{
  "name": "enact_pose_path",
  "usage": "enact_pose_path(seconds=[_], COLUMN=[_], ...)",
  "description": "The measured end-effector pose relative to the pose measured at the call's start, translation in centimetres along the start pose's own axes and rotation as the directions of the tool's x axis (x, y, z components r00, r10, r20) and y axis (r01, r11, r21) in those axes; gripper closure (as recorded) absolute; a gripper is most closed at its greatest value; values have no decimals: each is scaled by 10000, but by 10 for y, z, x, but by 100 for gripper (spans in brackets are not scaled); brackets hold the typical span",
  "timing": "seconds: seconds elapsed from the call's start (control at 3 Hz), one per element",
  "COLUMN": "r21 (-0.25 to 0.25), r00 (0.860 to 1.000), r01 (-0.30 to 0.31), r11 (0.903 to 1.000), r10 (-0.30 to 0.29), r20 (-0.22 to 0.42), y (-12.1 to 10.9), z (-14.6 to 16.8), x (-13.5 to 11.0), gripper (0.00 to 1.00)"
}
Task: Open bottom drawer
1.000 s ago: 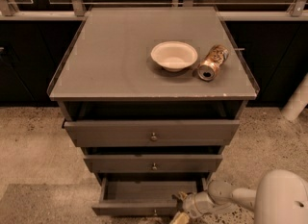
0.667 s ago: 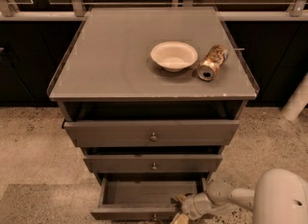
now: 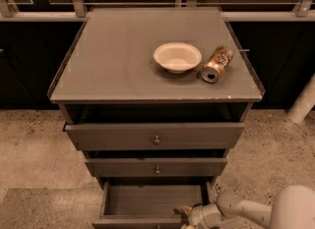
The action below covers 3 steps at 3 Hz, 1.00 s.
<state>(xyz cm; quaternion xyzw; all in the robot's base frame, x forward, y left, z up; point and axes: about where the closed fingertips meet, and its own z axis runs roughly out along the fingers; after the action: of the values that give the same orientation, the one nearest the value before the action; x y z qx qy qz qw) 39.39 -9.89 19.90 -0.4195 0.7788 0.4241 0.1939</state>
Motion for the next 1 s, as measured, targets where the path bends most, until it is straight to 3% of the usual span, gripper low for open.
enact_pose_path(seconds=[0.33, 0.67, 1.0], r21=[293, 312, 1000], r00=[9979, 9976, 9958], r01=[-378, -403, -627], r11=[9989, 9987, 9930], r10=[362, 384, 556], r20=[537, 573, 727], y=[15, 16, 25], z=[-6, -5, -25], x=[11, 10, 15], gripper=[0, 0, 0])
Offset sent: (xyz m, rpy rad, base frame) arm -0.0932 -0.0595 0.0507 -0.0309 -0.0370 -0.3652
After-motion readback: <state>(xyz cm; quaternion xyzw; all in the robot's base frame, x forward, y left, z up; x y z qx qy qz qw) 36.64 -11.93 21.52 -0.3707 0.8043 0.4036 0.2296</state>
